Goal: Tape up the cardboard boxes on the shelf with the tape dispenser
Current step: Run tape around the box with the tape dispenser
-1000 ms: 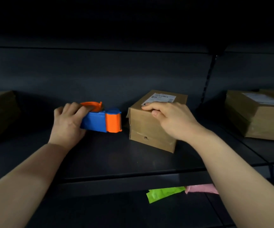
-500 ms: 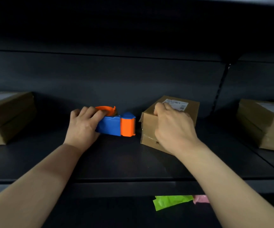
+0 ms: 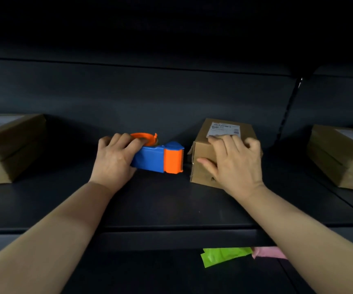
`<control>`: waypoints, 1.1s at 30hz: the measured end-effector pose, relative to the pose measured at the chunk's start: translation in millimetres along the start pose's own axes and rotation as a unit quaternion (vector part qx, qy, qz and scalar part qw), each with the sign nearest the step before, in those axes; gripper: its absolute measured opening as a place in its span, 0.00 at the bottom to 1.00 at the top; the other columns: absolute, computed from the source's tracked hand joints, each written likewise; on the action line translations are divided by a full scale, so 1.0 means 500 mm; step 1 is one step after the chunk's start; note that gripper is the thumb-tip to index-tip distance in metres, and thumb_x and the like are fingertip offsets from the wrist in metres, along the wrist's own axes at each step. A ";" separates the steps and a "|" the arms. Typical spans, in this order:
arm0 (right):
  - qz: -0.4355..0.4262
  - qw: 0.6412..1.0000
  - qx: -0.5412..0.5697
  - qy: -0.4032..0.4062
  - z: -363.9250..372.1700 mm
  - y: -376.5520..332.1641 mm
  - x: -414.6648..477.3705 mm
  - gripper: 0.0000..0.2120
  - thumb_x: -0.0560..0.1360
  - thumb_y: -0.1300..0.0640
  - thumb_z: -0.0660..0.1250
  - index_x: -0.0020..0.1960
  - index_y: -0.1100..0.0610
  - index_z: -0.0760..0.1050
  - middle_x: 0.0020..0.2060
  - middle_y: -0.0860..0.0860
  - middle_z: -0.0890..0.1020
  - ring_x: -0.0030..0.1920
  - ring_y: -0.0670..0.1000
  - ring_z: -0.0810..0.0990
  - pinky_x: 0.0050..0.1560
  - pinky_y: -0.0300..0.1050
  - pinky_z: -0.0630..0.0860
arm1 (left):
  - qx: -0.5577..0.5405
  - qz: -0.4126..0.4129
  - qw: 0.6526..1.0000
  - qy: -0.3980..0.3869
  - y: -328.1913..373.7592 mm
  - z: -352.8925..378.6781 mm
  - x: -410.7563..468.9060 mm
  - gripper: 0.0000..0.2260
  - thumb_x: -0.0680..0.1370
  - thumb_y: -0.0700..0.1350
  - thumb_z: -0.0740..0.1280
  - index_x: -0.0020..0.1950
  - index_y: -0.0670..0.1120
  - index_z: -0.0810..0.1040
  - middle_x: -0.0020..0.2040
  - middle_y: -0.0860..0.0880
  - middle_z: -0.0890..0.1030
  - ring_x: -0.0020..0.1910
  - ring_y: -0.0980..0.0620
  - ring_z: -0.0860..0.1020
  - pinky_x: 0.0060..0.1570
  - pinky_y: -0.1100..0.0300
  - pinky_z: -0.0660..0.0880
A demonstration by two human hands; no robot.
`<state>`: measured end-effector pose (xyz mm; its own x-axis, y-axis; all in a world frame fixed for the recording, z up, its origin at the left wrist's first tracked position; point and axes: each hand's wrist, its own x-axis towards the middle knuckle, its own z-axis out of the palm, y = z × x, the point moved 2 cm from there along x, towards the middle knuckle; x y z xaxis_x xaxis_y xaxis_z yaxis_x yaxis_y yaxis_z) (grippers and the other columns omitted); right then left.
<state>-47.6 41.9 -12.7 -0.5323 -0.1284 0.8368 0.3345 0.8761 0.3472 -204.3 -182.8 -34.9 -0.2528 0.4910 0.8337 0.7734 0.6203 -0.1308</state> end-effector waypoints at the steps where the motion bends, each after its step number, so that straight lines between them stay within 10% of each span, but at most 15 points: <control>1: 0.013 1.000 0.003 -0.004 0.000 -0.007 0.007 0.30 0.74 0.30 0.59 0.51 0.58 0.77 0.43 0.53 0.79 0.44 0.54 0.77 0.50 0.52 0.64 | 0.002 -0.002 1.000 0.003 0.001 0.000 0.000 0.21 0.68 0.47 0.68 0.61 0.51 0.75 0.47 0.48 0.77 0.47 0.43 0.75 0.49 0.47 0.67; 15: -0.053 0.998 0.023 0.028 0.041 -0.012 0.008 0.31 0.74 0.31 0.60 0.60 0.57 0.73 0.47 0.54 0.80 0.44 0.55 0.79 0.45 0.51 0.66 | -0.020 -0.004 0.999 -0.025 0.001 -0.001 -0.005 0.22 0.68 0.48 0.70 0.62 0.52 0.76 0.48 0.50 0.77 0.48 0.45 0.75 0.49 0.49 0.66; 21: -0.063 0.992 0.058 -0.095 0.005 -0.034 0.041 0.34 0.72 0.31 0.57 0.62 0.58 0.72 0.57 0.58 0.79 0.48 0.59 0.81 0.49 0.55 0.74 | -0.014 -0.004 1.000 -0.020 0.001 0.001 -0.007 0.25 0.66 0.44 0.75 0.62 0.52 0.77 0.48 0.50 0.78 0.47 0.44 0.75 0.49 0.48 0.66; 26: -0.123 0.947 0.030 -0.296 -0.024 -0.038 0.076 0.45 0.70 0.35 0.68 0.78 0.43 0.48 0.72 0.52 0.62 0.68 0.58 0.66 0.61 0.60 0.68 | -0.029 -0.024 0.999 -0.008 -0.012 0.005 -0.006 0.20 0.70 0.50 0.64 0.62 0.54 0.74 0.47 0.50 0.77 0.48 0.45 0.74 0.49 0.49 0.66; 33: -0.058 0.942 0.092 -0.317 -0.037 -0.031 0.082 0.29 0.66 0.39 0.75 0.61 0.43 0.67 0.64 0.47 0.65 0.65 0.52 0.65 0.61 0.56 0.67 | -0.039 0.009 0.999 0.014 -0.004 0.001 -0.002 0.22 0.68 0.46 0.70 0.62 0.52 0.76 0.47 0.50 0.77 0.47 0.47 0.72 0.49 0.50 0.65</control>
<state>-60.1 14.2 23.9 -0.9341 0.0250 0.3562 0.1367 0.9466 0.2921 -205.7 -184.1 -35.5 -0.2229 0.4827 0.8469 0.8213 0.5610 -0.1037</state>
